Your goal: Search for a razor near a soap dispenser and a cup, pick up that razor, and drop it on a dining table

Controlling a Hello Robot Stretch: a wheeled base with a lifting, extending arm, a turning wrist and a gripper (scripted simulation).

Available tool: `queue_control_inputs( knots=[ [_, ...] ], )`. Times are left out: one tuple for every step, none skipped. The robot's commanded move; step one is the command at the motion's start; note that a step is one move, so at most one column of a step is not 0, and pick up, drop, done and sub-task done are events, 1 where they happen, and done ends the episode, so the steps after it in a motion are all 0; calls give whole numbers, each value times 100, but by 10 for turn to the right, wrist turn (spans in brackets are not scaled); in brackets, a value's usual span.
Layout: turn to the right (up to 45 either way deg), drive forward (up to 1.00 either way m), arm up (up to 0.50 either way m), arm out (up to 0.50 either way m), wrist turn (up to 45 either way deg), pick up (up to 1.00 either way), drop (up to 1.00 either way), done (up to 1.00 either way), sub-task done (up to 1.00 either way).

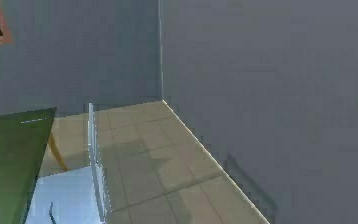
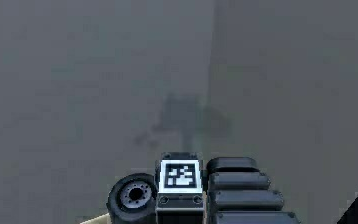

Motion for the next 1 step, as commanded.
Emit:
queue_control_inputs(
  knots=[
    [150,0,0,0,0,0,0,0,0]
  ],
)
